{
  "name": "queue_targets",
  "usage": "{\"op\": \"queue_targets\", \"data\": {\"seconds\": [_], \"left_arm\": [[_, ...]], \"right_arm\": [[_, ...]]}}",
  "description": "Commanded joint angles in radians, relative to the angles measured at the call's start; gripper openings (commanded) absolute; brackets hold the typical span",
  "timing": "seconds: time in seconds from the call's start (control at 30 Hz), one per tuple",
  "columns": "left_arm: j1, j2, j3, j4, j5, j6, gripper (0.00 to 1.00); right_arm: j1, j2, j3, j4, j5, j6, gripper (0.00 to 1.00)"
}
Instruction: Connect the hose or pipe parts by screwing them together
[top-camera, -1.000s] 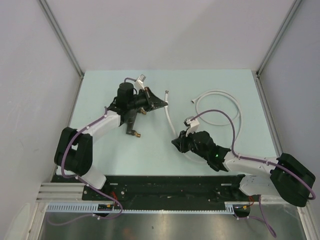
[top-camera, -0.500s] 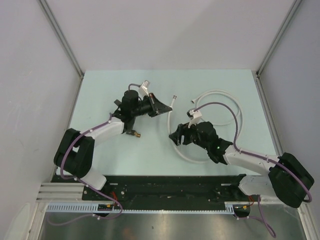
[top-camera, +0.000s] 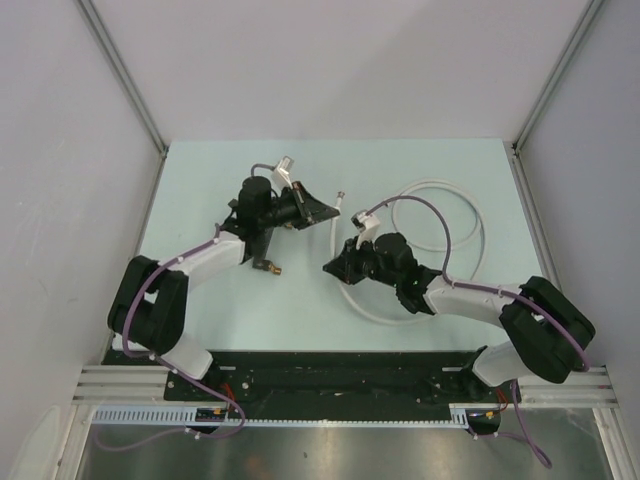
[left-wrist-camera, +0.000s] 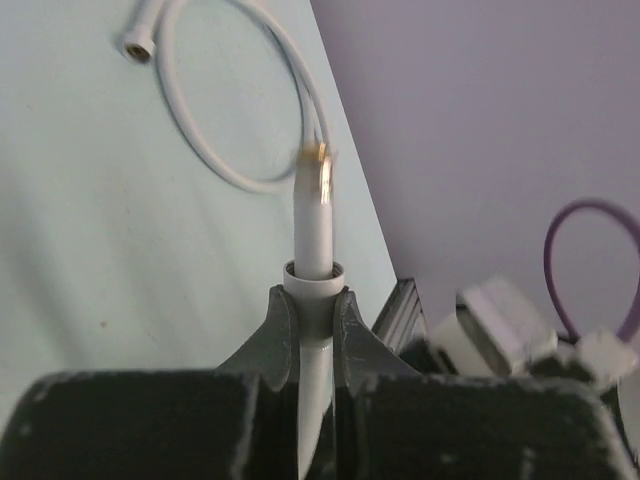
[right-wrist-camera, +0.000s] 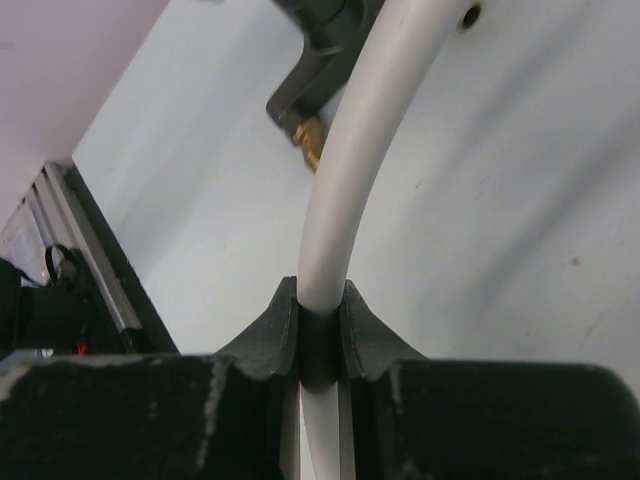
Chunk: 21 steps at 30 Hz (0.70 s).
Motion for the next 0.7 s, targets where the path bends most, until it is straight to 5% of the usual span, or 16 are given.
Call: {"op": "queue_targets", "data": {"seconds": [0.0, 0.3, 0.67], "left_arm": [[0.105, 0.049, 0.128, 0.08, 0.002, -0.009, 0.0], [0.039, 0.071, 0.121, 0.08, 0.029, 0.096, 0.0], [0.165, 0.062, 0.117, 0.075, -0.038, 0.064, 0.0]], "right_arm": [[0.098, -0.008, -0.022, -0.084, 0.025, -0.028, 0.0], [0.098, -0.055, -0.056, -0.087, 0.076, -0.033, 0.0], [0.055, -0.091, -0.108, -0.285, 0.197, -0.056, 0.0]]}}
